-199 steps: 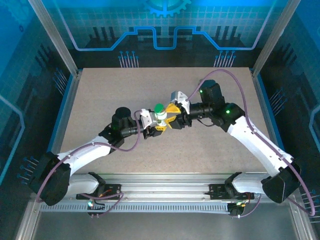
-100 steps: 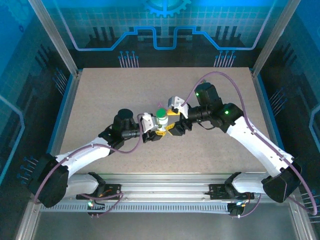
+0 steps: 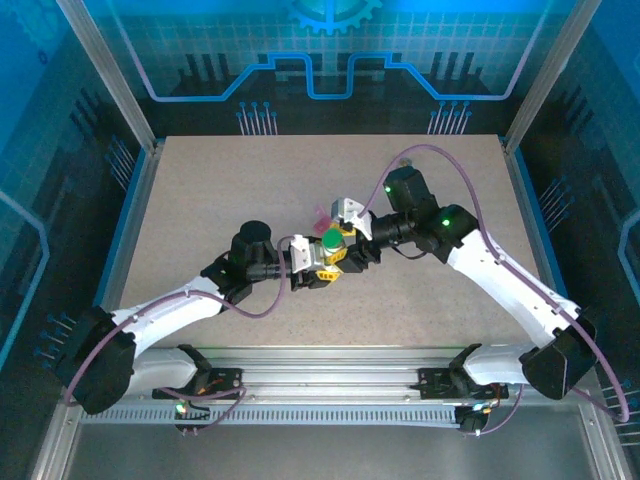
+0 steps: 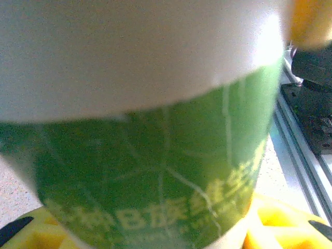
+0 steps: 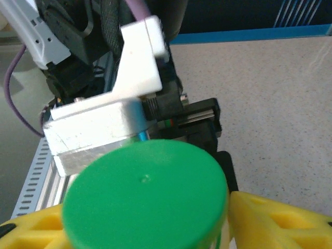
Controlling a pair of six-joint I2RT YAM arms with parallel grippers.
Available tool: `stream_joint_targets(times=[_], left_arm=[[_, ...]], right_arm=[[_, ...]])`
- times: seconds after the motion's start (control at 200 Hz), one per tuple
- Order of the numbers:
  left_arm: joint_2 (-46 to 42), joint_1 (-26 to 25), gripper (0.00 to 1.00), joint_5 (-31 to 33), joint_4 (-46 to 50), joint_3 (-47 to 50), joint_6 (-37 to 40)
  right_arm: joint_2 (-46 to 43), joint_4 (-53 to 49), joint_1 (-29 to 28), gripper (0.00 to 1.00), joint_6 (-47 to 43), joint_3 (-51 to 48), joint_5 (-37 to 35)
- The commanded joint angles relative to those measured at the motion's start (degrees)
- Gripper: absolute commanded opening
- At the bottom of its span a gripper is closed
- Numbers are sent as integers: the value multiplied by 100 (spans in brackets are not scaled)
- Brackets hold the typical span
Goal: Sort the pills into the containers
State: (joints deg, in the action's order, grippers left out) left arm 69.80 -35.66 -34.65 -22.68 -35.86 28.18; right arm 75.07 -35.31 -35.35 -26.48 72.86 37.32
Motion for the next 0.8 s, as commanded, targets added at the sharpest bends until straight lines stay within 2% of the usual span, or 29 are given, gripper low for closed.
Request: stream_joint_targets(times=[0.0,0.1,0.29,0.315,0.415,0.435,0.455,0.465,0.47,0.48,0.495,0.605,0.69,0.75,0.796], left_arm=[[-37,-46,0,-309,-118,-255,214],[-52,-46,0,-304,-88,-304,216],[-18,-42,0,-165,-23,-354,201],[-11,-46,3,-105,-60,-345,179],[10,-46,30,192,-228,-242,72],[7,-46,39,267,-284,-211,54],[8,-40,54,331,-336,-172,39],[0,-45,64,347,-367,-157,34],[-1,-46,71,364,-386,-145,32],[-6,-46,91,405,-408,-124,32],[-10,-46,98,453,-434,-105,25],[-45,-40,99,908,-842,100,-160],[-76,-46,99,1384,-1373,367,-371],[-94,-41,99,1988,-1602,486,-566],[-119,-44,99,2668,-1712,526,-795]], right_arm=[[113,-232,-86,62,-294,-60,238],[106,-227,-90,59,-330,-96,185],[-148,243,-75,36,-125,-340,-43],[-202,339,-64,33,-65,-399,-72],[-503,919,105,24,405,-753,-85],[-548,1063,154,22,525,-847,-90],[-623,1230,206,22,655,-943,-92],[-655,1301,236,22,717,-994,-97],[-675,1353,246,21,764,-1020,-109],[-703,1437,279,22,830,-1072,-128],[-774,1577,326,22,965,-1164,-182],[-1027,2549,668,22,1852,-1817,-793],[-1065,3067,821,21,2475,-2211,-1834],[-1018,3287,831,21,2761,-2563,-2574],[-935,3425,830,21,2958,-2714,-3072]])
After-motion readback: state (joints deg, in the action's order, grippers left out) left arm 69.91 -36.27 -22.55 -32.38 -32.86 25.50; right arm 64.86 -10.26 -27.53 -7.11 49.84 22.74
